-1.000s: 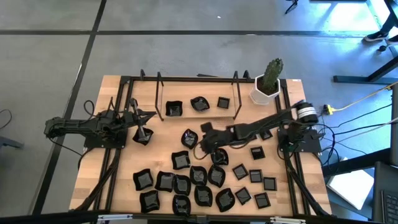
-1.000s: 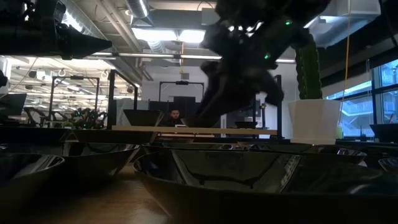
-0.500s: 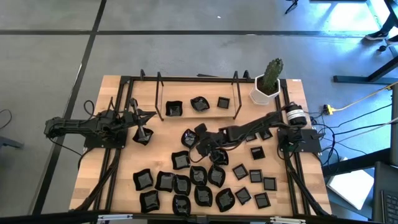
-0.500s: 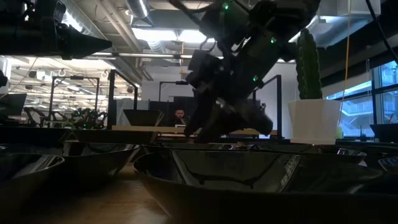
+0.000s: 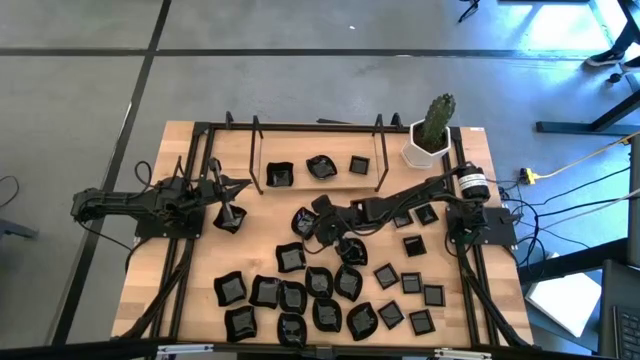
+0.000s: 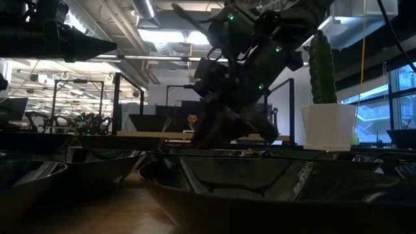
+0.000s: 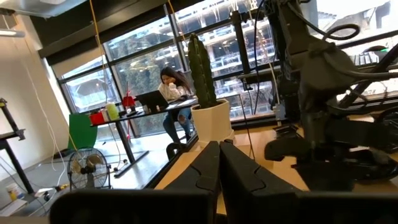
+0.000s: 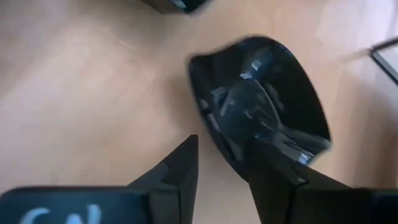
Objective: Pick & Place Mini shaped plates
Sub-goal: Stack the black leaf-shaped plate on top of the black leaf-shaped plate on the shelf
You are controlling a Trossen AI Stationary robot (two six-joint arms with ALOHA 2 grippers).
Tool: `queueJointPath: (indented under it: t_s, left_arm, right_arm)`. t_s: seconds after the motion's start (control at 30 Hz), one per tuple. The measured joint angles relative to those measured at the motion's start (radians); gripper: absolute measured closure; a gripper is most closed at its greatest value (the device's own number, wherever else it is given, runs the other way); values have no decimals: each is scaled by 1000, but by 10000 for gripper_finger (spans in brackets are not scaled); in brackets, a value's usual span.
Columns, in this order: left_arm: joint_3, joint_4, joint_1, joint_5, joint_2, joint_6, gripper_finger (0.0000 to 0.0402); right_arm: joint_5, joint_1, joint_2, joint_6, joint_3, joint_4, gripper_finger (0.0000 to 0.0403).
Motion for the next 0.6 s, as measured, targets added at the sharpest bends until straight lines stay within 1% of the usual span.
queueJointPath:
  t_s: [0.23,0.43,0.6]
  left_arm:
    - [0,0,0,0,0,-1,397]
    - [0,0,0,2,0,-1,391]
    - [0,0,0,4,0,-1,395]
  right_arm:
    - [-26,-3,0,6,0,9,306]
    - [-30,-8,0,19,0,34,326]
    - [-32,-6,0,19,0,57,338]
